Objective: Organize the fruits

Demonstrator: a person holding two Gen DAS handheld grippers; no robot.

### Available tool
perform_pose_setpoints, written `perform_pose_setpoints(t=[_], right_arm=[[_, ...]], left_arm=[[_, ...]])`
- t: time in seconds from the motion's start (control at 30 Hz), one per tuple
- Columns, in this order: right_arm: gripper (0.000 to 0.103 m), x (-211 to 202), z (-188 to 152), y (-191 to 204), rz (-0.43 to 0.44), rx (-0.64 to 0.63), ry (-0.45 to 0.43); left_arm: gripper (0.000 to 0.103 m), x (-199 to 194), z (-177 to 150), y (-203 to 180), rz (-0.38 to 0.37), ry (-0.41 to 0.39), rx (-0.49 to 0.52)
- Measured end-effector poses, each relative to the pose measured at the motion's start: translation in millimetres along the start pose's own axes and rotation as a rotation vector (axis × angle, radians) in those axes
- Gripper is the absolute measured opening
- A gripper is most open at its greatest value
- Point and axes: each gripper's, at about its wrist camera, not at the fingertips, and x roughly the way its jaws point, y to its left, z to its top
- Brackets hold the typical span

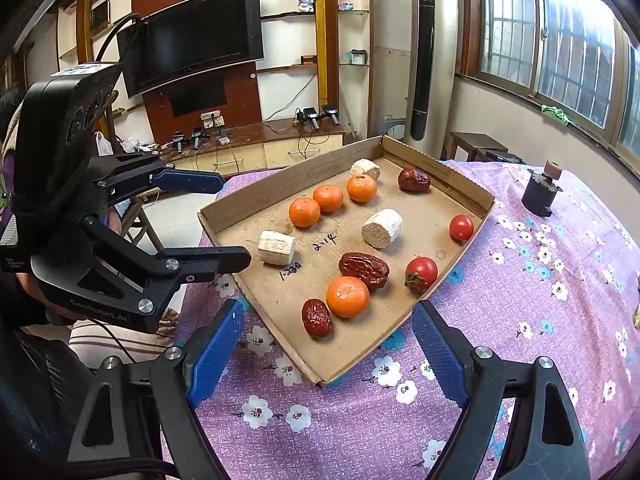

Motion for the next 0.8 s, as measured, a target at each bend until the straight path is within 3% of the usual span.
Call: perform_pose_setpoints(t=[0.8], right_arm=[[0.087,7.5,0.6,3.4,0.012,-0.019,0.018]], left_arm=[[0.081,1.2,0.4,6.0,0.002,-0.001,-0.013]])
